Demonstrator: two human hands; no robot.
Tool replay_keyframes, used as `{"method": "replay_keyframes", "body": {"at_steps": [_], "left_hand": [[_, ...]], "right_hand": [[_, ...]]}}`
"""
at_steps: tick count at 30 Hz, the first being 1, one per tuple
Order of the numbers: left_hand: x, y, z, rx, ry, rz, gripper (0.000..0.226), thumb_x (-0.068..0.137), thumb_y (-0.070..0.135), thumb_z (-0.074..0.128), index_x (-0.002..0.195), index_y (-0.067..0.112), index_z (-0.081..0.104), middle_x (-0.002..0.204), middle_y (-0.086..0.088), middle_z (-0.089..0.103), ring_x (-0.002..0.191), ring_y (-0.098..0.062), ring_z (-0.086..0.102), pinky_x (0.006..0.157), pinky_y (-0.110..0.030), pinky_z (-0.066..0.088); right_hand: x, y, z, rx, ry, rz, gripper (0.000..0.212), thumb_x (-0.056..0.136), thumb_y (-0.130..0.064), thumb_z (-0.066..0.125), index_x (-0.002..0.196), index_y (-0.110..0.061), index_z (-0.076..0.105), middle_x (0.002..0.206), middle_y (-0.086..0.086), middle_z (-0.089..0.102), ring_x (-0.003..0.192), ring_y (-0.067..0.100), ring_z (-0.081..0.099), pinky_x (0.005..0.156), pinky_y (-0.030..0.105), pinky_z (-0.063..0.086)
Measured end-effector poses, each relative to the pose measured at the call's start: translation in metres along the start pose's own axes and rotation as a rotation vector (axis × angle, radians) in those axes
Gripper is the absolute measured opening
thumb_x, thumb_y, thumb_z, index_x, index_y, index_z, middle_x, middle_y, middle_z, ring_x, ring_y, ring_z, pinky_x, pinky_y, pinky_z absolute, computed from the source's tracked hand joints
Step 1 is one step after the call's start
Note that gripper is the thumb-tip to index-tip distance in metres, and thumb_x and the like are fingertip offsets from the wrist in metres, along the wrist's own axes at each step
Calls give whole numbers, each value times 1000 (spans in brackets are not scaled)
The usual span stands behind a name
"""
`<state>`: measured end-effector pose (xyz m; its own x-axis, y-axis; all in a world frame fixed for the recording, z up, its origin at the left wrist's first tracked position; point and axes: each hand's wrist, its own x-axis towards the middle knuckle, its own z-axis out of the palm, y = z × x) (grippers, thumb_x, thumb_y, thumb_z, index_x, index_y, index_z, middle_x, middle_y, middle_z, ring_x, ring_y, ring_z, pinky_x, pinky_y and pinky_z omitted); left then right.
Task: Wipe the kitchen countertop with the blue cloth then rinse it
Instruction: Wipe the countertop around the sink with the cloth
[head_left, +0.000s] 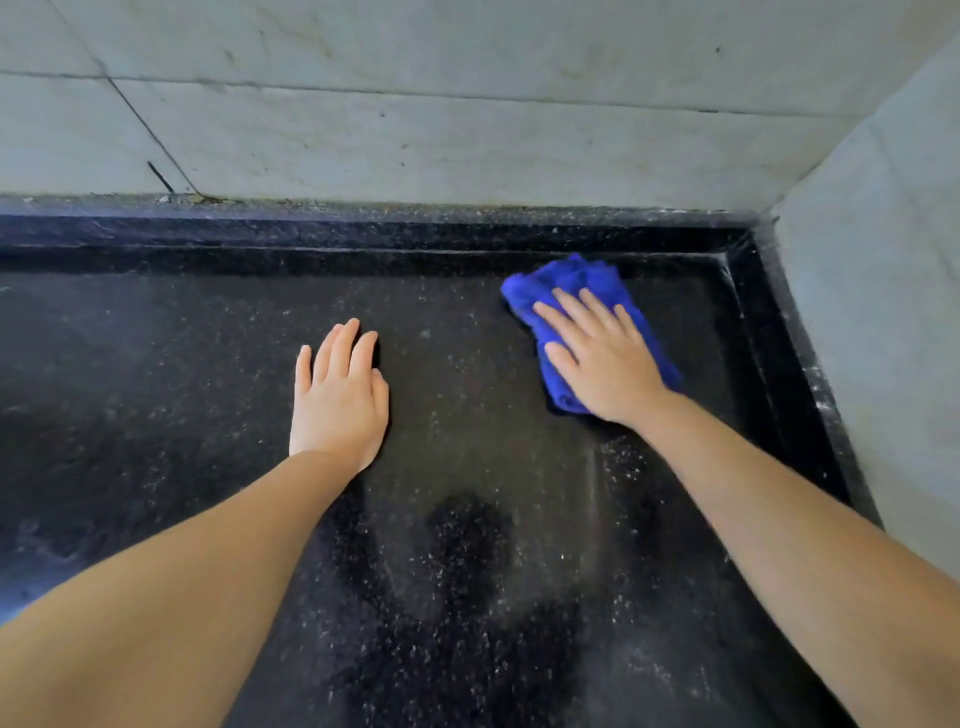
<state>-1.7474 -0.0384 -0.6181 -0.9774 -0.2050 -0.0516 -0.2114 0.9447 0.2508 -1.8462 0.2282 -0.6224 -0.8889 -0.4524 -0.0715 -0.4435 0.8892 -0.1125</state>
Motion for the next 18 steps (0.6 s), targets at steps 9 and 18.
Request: {"method": "replay_keyframes", "body": {"at_steps": [9, 18], "left_hand": [[-3, 4, 1, 57, 7, -11, 45, 100, 20, 25, 144, 10, 27, 155, -8, 20, 144, -22, 11, 118, -42, 3], [-94, 77, 12, -87, -71, 219, 44, 99, 21, 33, 141, 12, 35, 154, -5, 23, 144, -19, 13, 116, -38, -1]], "right_hand": [[-52, 59, 0, 81, 44, 548, 50, 101, -31, 28, 148, -16, 23, 155, 12, 21, 142, 36, 16, 114, 52, 14], [-142, 44, -7, 48, -24, 494, 55, 97, -37, 20, 148, -17, 21, 157, 9, 15, 144, 33, 12, 116, 48, 12]]}}
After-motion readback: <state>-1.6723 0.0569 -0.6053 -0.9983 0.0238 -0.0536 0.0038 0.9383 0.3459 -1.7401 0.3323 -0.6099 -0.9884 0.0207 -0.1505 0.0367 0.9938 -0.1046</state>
